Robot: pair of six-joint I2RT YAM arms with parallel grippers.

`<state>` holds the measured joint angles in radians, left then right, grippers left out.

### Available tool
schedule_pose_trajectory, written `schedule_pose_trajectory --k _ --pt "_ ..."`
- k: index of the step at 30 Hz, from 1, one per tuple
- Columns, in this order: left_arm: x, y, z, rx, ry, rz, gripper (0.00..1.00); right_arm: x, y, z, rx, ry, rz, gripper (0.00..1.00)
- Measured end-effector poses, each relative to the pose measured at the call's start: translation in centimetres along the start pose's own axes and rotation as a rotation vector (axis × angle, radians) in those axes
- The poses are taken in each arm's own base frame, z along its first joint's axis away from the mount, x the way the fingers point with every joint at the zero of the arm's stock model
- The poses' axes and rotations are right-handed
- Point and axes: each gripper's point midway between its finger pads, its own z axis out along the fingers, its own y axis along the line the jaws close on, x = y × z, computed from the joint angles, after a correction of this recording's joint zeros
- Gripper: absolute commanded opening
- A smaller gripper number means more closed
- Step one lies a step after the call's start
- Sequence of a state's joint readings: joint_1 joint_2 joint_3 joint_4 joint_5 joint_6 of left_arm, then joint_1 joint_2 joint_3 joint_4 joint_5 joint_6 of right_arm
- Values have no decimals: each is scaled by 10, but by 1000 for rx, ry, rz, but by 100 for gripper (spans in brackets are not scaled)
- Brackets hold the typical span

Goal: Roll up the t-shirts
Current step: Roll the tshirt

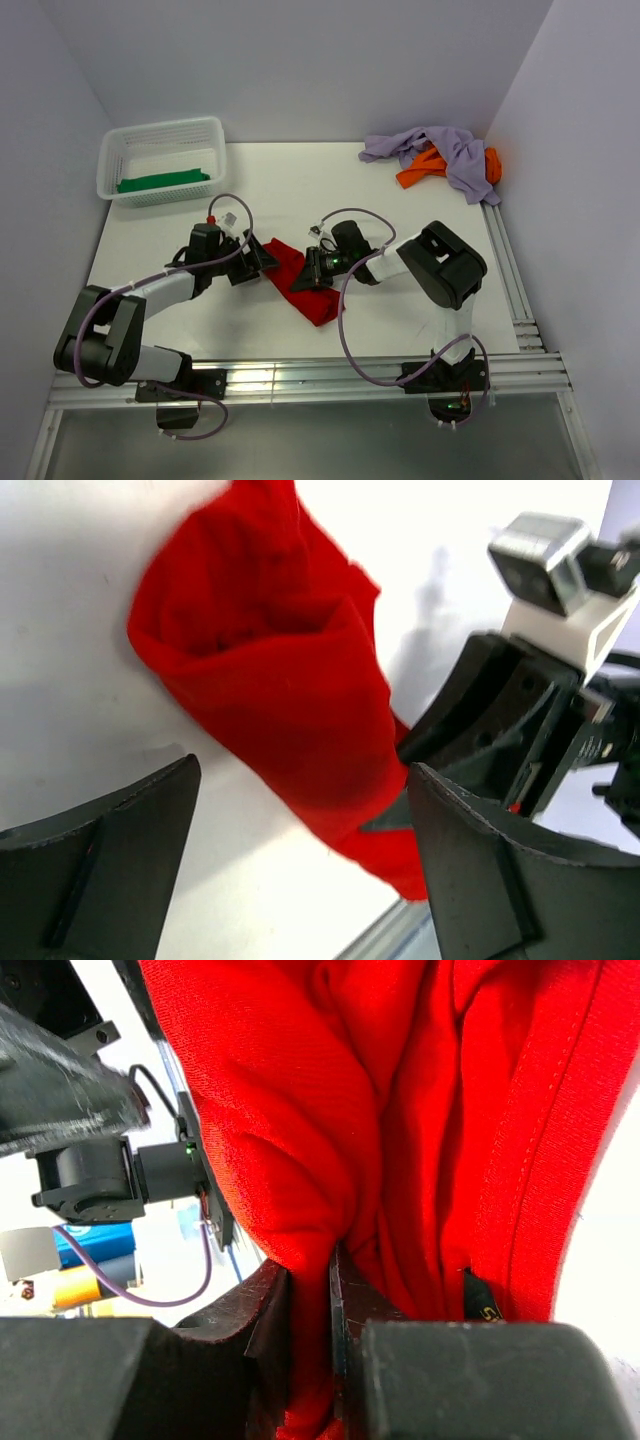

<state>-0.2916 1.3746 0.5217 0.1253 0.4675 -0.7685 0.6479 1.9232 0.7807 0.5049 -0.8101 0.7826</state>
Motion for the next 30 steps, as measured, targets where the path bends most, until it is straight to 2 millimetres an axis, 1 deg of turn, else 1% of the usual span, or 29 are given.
schedule_pose_trajectory --k 4,7,10,11,16,18,19,20,22,23,24,28,29,30 --pt "-11 -1 3 7 -58 2 91 0 0 0 0 0 2 0" --pt "-17 0 9 11 -81 5 90 0 0 0 0 1 2 0" --pt "-15 8 17 -8 -73 -9 85 0 0 0 1 4 4 0" --pt "-15 10 20 -10 -69 -13 79 0 0 0 2 5 6 0" --pt "-20 7 33 -13 -73 0 70 0 0 0 8 11 9 0" --pt "-23 4 40 -21 -72 7 57 0 0 0 12 17 8 0" --pt "-23 4 43 -31 -71 8 49 -1 0 0 14 19 8 2" --pt "-24 5 46 -47 -70 8 34 -1 0 1 17 23 6 6" --pt "-25 8 48 -80 -63 2 20 -2 -1 1 24 29 1 8" --pt "-26 7 49 -89 -56 0 5 -3 -1 1 29 32 -4 8" --pt "-28 6 51 -104 -45 2 0 -3 -1 1 32 33 -9 7" --pt "-32 4 55 -156 -2 1 0 -7 -3 1 54 34 -30 7" --pt "-32 5 55 -169 7 -4 0 -7 -4 1 58 36 -32 11" --pt "-32 5 55 -176 13 -7 0 -7 -4 1 60 35 -35 23"
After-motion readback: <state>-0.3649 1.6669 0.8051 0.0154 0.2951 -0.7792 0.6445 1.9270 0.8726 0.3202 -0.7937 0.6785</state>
